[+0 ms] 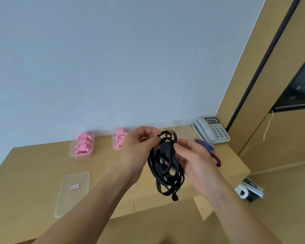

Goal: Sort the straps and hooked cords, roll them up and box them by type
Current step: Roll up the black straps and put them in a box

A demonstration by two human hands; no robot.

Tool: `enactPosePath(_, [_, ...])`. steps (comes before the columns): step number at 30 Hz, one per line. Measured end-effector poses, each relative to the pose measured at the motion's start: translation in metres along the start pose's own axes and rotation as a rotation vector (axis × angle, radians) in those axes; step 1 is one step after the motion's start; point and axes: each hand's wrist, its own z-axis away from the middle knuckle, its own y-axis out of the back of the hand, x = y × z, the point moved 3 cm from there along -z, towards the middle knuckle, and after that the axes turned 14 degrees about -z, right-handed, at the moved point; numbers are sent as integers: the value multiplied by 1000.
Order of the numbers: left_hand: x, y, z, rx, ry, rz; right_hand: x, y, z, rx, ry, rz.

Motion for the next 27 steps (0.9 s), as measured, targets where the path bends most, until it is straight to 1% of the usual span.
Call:
enactPosePath(2, [7, 4, 10, -19, -32, 25, -8, -5, 15, -4, 62, 113])
enactPosePath(5, [17, 10, 23, -21, -41, 61, -20, -8, 31, 51, 198, 372])
enactPosePath(7, [24, 15, 30, -11, -55, 69, -29, -10, 37, 78, 248, 481])
enactPosePath(8, [28, 17, 33, -5, -65, 67, -33, -13, 39, 69, 249, 490])
enactPosePath(10, [34, 19, 39, 4, -84, 51, -35, -19, 41, -5, 220, 412])
enactPosePath(12, [39, 19, 45, 20, -94, 24, -29, -26, 42, -87, 170, 346])
enactPosePath(14, [42, 19, 49, 46, -104, -12, -21, -30, 41, -129, 148, 335])
enactPosePath(18, [50, 21, 54, 113, -117, -37, -11, -31, 33, -173, 164, 313])
enactPosePath(23, [58, 17, 50, 165, -172, -46, 13, -34, 24, -191, 153, 452])
enactPosePath(27, [56, 13, 49, 216, -152, -71, 21, -30, 15, -248, 141, 425])
